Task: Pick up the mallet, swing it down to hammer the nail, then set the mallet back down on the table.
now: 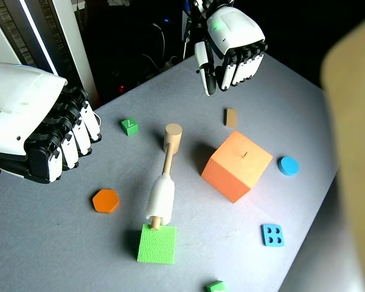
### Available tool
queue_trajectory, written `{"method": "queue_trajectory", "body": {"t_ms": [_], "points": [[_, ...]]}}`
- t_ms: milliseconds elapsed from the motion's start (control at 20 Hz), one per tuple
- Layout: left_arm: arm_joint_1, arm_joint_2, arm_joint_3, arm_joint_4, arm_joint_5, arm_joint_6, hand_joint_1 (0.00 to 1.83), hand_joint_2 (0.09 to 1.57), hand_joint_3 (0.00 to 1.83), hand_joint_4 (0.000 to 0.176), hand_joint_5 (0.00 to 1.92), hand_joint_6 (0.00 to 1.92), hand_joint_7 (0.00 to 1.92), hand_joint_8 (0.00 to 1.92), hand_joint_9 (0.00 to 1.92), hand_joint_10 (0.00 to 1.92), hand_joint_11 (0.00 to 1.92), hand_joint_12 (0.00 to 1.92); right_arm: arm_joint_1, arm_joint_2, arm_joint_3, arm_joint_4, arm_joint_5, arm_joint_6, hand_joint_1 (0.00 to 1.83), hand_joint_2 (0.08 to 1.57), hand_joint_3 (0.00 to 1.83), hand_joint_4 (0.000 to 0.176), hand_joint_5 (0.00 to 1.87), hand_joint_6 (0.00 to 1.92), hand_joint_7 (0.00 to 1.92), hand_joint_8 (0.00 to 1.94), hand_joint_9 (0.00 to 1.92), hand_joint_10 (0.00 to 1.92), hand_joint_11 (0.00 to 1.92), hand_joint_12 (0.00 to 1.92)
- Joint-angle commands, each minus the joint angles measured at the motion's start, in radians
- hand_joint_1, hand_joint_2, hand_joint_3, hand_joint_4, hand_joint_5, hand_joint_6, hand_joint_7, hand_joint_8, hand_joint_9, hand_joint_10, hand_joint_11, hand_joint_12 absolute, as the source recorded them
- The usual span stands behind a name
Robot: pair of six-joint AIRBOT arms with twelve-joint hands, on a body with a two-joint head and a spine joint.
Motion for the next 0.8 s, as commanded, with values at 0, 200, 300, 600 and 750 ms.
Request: {"method": "queue_trajectory", "body": {"t_ms": [0, 200, 300, 600, 750], "points": [[-0.007, -0.001, 0.004, 0.038, -0.107, -0.004, 0.00, 1.10, 0.23, 0.000, 0.01, 0.01, 0.00, 0.01, 0.00, 0.01, 0.00, 0.02, 0.006, 0.006, -0.001, -0.007, 0.110, -0.002, 0.18, 1.19, 0.14, 0.000, 0.12, 0.08, 0.09, 0.06, 0.04, 0.08, 0.00, 0.21], [0.013, 0.000, 0.014, 0.037, -0.107, -0.023, 0.00, 1.20, 0.01, 0.000, 0.01, 0.00, 0.00, 0.00, 0.00, 0.00, 0.02, 0.01, 0.006, 0.006, -0.001, -0.007, 0.112, -0.008, 0.11, 1.28, 0.00, 0.000, 0.09, 0.00, 0.06, 0.00, 0.02, 0.00, 0.00, 0.07], [0.022, 0.001, 0.015, 0.043, -0.114, -0.040, 0.00, 1.21, 0.01, 0.000, 0.03, 0.01, 0.01, 0.00, 0.00, 0.00, 0.02, 0.01, 0.005, 0.006, -0.001, -0.007, 0.115, -0.026, 0.16, 1.27, 0.00, 0.000, 0.12, 0.01, 0.09, 0.01, 0.05, 0.01, 0.00, 0.14], [0.061, 0.003, 0.034, 0.091, -0.125, -0.115, 0.00, 1.21, 0.01, 0.000, 0.02, 0.00, 0.00, 0.00, 0.00, 0.00, 0.01, 0.01, 0.005, -0.008, 0.009, -0.007, 0.123, -0.076, 0.17, 1.27, 0.00, 0.000, 0.12, 0.00, 0.09, 0.00, 0.04, 0.00, 0.00, 0.15], [0.109, 0.003, 0.065, 0.172, -0.122, -0.204, 0.00, 1.20, 0.00, 0.000, 0.03, 0.01, 0.00, 0.00, 0.00, 0.00, 0.02, 0.01, 0.056, -0.059, 0.070, -0.030, -0.025, -0.070, 0.15, 1.26, 0.00, 0.000, 0.12, 0.00, 0.07, 0.00, 0.03, 0.00, 0.00, 0.13]]}}
